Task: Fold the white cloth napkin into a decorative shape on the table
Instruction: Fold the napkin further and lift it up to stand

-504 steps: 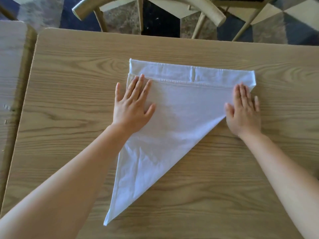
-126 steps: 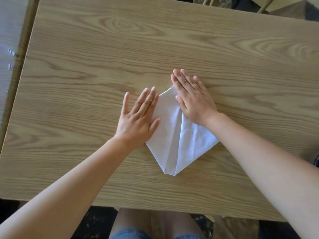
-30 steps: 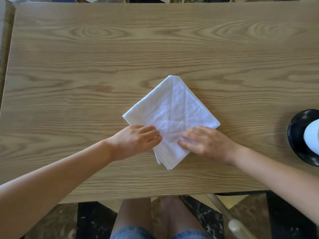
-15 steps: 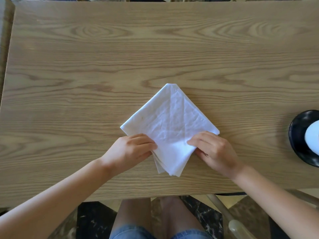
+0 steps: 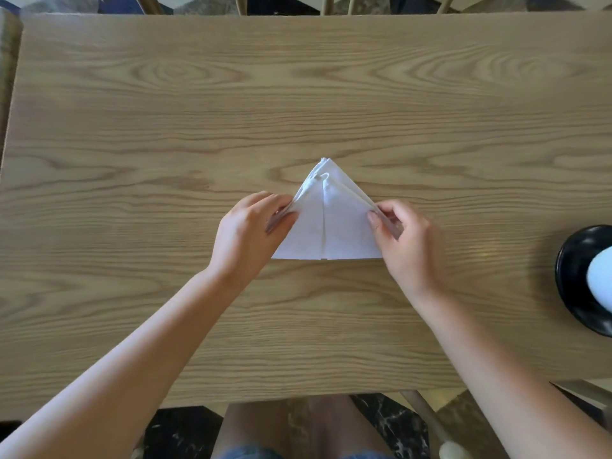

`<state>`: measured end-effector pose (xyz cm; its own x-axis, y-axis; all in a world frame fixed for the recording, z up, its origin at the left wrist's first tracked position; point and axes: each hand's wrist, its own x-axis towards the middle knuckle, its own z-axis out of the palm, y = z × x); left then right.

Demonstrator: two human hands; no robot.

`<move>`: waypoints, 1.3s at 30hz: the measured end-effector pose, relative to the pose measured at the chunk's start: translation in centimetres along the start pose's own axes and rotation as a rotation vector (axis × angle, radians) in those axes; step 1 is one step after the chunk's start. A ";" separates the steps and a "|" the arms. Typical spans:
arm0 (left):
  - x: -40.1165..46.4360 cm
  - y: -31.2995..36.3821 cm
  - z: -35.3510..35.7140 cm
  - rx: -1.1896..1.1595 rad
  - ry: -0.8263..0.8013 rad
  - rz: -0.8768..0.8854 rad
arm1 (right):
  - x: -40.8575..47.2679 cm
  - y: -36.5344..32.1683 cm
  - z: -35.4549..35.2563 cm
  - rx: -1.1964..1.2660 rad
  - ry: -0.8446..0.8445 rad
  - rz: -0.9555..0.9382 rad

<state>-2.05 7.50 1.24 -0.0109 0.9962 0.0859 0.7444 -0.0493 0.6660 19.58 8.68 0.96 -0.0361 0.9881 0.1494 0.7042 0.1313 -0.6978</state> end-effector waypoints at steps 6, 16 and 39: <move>0.4 -0.8 1.7 0.058 -0.015 0.002 | -0.4 1.2 1.2 -0.009 0.015 0.047; -0.1 -2.4 3.3 0.158 0.044 0.028 | -1.4 2.3 3.0 -0.336 0.070 0.117; -1.3 -0.9 6.9 0.465 -0.180 0.276 | -1.9 0.9 6.0 -0.582 -0.323 -0.162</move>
<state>1.94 6.71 -4.58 0.3098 0.9492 0.0557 0.9194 -0.3139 0.2371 16.07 7.43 -4.13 -0.3190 0.9459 -0.0592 0.9353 0.3041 -0.1809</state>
